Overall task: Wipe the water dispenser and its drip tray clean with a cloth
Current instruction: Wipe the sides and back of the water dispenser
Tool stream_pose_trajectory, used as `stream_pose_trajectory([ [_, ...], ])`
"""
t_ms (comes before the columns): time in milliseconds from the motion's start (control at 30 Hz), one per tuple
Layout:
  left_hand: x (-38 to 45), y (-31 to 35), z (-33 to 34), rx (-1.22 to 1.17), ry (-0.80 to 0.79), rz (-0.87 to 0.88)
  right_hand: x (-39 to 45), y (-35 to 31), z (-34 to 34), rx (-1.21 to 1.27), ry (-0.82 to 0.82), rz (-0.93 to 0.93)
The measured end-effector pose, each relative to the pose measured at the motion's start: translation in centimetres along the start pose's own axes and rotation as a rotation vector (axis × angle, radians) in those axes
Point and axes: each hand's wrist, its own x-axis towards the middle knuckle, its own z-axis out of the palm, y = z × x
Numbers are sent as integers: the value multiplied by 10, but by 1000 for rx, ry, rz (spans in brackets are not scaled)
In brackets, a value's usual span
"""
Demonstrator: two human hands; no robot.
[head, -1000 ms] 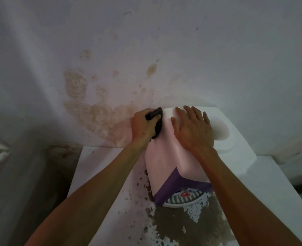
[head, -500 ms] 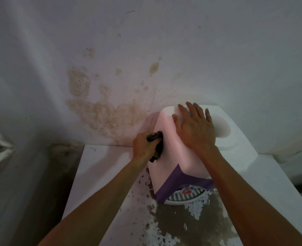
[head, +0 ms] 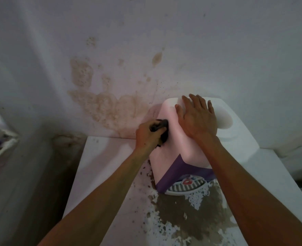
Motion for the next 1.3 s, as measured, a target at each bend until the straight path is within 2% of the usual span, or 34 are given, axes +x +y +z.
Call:
stream_pose_trajectory([
  [267,-63,-9,-6,22,-155,68,-3,-1,0,15,42,-10],
  [500,-54,-14,7,-68,26,-11,-9,3,-2,78,108,-87],
  [567,-57,-17,8,-27,23,5,-8,3,-3,81,109,-113],
  [767,-82,-30,0,67,-117,13,-6,5,-2,86,54,-197],
  [1000,-28,-18,8,40,29,-42,-5,7,0,52,51,-227],
  [1100,-22,-21,9,21,42,-65,-5,6,0,49,52,-229],
  [1200,-39,-31,4,-5,-22,-76,-4,6,2,56,61,-217],
  [1300,-56,-42,-4,-10,-151,-56,-3,4,2,55,78,-211],
])
